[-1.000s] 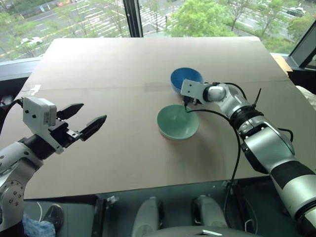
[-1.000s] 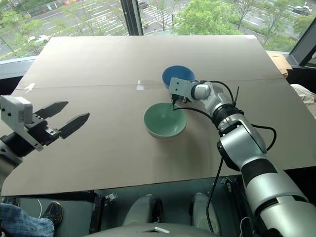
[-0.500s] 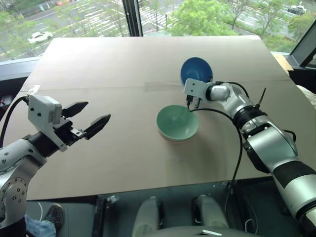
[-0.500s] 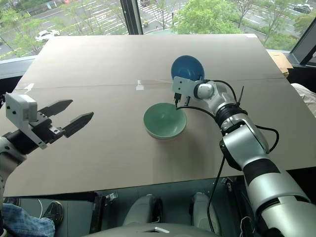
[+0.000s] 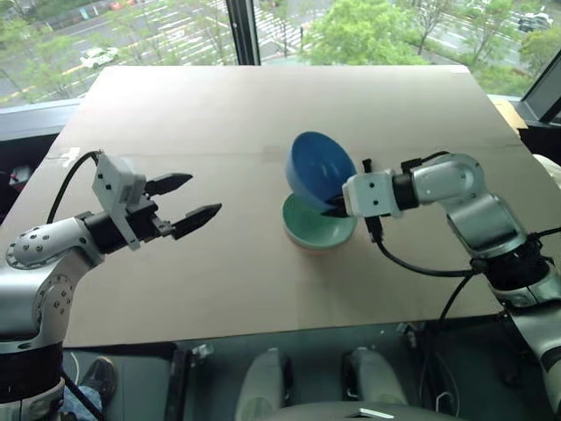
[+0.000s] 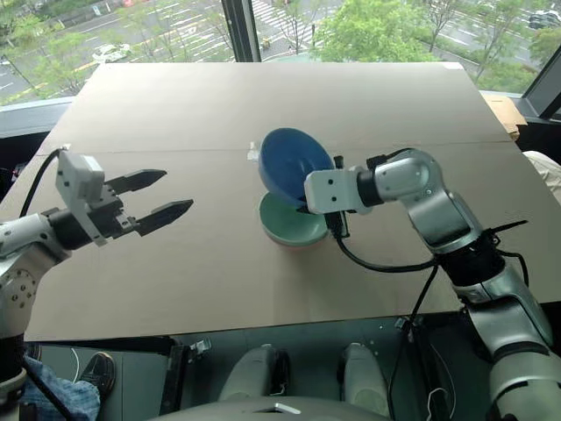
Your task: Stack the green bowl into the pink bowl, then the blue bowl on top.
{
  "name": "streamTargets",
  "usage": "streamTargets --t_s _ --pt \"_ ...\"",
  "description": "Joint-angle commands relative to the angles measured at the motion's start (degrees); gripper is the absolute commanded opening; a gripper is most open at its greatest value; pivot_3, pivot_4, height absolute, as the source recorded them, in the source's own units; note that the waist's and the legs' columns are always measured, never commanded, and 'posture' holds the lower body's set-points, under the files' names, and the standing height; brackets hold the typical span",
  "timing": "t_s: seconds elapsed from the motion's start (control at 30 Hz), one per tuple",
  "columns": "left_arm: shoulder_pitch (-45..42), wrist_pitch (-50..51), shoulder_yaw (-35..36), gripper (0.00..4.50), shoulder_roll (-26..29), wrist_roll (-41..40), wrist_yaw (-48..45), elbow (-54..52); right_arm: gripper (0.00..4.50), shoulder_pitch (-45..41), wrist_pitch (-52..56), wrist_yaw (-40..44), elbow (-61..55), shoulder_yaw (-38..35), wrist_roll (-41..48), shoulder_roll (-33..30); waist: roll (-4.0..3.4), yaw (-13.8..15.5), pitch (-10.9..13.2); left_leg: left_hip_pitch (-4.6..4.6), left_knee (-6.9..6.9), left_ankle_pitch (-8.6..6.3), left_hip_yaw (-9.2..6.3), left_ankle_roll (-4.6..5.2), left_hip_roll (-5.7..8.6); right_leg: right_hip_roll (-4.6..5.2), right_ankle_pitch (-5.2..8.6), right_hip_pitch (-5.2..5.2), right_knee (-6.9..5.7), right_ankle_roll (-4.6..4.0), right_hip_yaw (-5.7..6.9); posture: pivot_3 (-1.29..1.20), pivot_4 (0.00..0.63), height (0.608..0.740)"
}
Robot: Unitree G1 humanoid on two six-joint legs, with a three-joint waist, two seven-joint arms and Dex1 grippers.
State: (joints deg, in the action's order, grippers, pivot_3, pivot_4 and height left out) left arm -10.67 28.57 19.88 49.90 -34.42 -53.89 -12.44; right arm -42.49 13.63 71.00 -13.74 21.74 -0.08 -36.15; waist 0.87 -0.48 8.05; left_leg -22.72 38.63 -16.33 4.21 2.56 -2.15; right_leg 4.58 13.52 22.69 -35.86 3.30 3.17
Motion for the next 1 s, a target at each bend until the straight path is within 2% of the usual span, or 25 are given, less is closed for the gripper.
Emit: streamTargets --t_s 0.03,0.07,0.1,0.13,0.2,0.23,0.43,0.47,0.57,0.63,0.8,0.87,1.0 --pt "-6.3 -3.5 -3.6 4.5 1.4 2.1 -4.5 5.0 0.06 1.3 5.4 0.1 -8.1 -0.1 0.3 -1.9 0.02 0.2 0.0 0.0 0.03 0.0 0.0 0.0 0.0 -0.01 0.0 0.0 0.01 0.0 0.0 0.0 0.15 0.74" --pt "-7.7 -4.1 -4.6 4.5 1.3 2.6 -5.4 6.3 0.06 1.6 6.4 0.1 -9.3 0.0 0.3 -2.4 0.04 0.1 0.0 -0.01 0.05 0.0 0.02 0.0 0.03 0.01 -0.01 -0.01 0.0 0.0 -0.01 0.0 0.15 0.74" --pt "-8.7 -4.5 -5.3 4.5 1.2 3.1 -6.0 7.3 0.71 1.8 7.2 0.1 -10.2 0.1 0.2 -2.8 0.04 0.1 0.0 -0.01 0.09 0.0 0.02 0.02 0.04 0.0 -0.01 0.0 0.01 0.01 -0.06 0.0 0.15 0.74" --pt "-9.7 -4.9 -6.2 4.5 1.1 3.6 -6.6 8.2 0.86 2.1 7.9 -0.1 -11.0 0.2 0.1 -3.1 0.06 0.1 0.0 -0.02 0.1 -0.01 0.02 0.03 0.05 0.01 -0.01 0.0 0.01 0.01 -0.07 0.0 0.15 0.74" --pt "-12.3 -6.5 -7.8 4.5 -0.2 4.9 -6.6 10.1 1.8 3.2 9.4 0.1 -13.0 0.1 0.5 -4.4 0.08 0.1 0.0 -0.05 0.09 -0.01 0.02 0.03 0.05 -0.03 -0.01 0.01 0.0 0.01 -0.06 0.0 0.15 0.74" --pt "-13.3 -6.8 -8.3 4.5 -0.7 5.2 -6.5 10.7 2.06 3.7 9.8 0.3 -13.7 0.1 0.6 -5.1 0.08 0.1 0.0 -0.09 0.07 -0.01 0.02 0.03 0.04 -0.05 -0.01 0.02 0.01 0.01 -0.05 0.0 0.15 0.74" --pt "-14.7 -7.5 -10.1 4.5 -2.4 6.3 -6.8 10.8 4.46 4.7 14.7 -3.5 -15.5 -2.6 0.9 -6.0 0.1 0.1 0.0 -0.16 0.06 -0.01 0.02 0.04 0.04 -0.05 -0.01 0.02 0.01 0.02 0.0 0.0 0.15 0.74" --pt "-14.4 -7.9 -10.3 4.5 -2.6 7.0 -6.0 10.1 4.46 5.3 15.6 -3.7 -16.2 -4.1 2.4 -6.2 0.1 0.1 0.0 -0.15 0.06 -0.01 0.02 0.04 0.04 -0.05 -0.01 0.02 0.01 0.02 0.0 0.0 0.15 0.74" --pt "-11.6 -6.0 -9.6 4.5 -3.0 5.8 -4.8 6.1 4.46 9.9 25.0 -7.9 -19.1 -15.3 9.6 -5.2 0.14 0.5 0.0 -0.16 0.08 -0.01 -0.04 0.04 0.01 -0.04 -0.01 0.01 0.01 0.02 0.02 0.0 0.15 0.74" --pt "-9.9 -5.2 -9.0 4.5 -3.2 5.2 -3.9 4.0 4.46 12.1 29.2 -9.9 -20.6 -19.3 12.4 -5.1 0.14 0.7 0.0 -0.17 0.07 -0.03 -0.09 0.06 -0.04 0.01 -0.01 0.0 -0.02 0.02 0.0 0.0 0.15 0.74" --pt "-3.3 -3.7 -6.4 4.5 -4.8 4.0 0.7 -2.5 4.46 22.8 32.3 -14.1 -22.3 -33.6 20.8 -2.2 0.2 1.3 0.0 -0.15 0.06 -0.04 -0.09 0.08 -0.05 0.0 -0.01 0.0 0.03 0.01 -0.02 0.0 0.15 0.74" --pt "-1.4 -3.9 -5.7 4.5 -5.3 4.1 2.0 -4.3 4.46 26.8 32.6 -14.7 -22.3 -36.1 22.2 -3.3 0.19 1.4 0.0 -0.15 0.04 -0.04 -0.1 0.09 -0.05 0.05 -0.01 0.0 0.03 0.01 -0.02 0.0 0.15 0.74" --pt "4.9 -3.8 -4.7 4.5 -9.3 3.9 6.4 -8.3 4.46 40.1 16.2 -13.1 -14.7 -44.1 21.6 -0.6 0.29 1.4 -0.1 -0.04 0.13 -0.07 -0.09 0.14 -0.02 0.09 -0.01 -0.12 0.07 0.02 -0.06 0.0 0.15 0.74"
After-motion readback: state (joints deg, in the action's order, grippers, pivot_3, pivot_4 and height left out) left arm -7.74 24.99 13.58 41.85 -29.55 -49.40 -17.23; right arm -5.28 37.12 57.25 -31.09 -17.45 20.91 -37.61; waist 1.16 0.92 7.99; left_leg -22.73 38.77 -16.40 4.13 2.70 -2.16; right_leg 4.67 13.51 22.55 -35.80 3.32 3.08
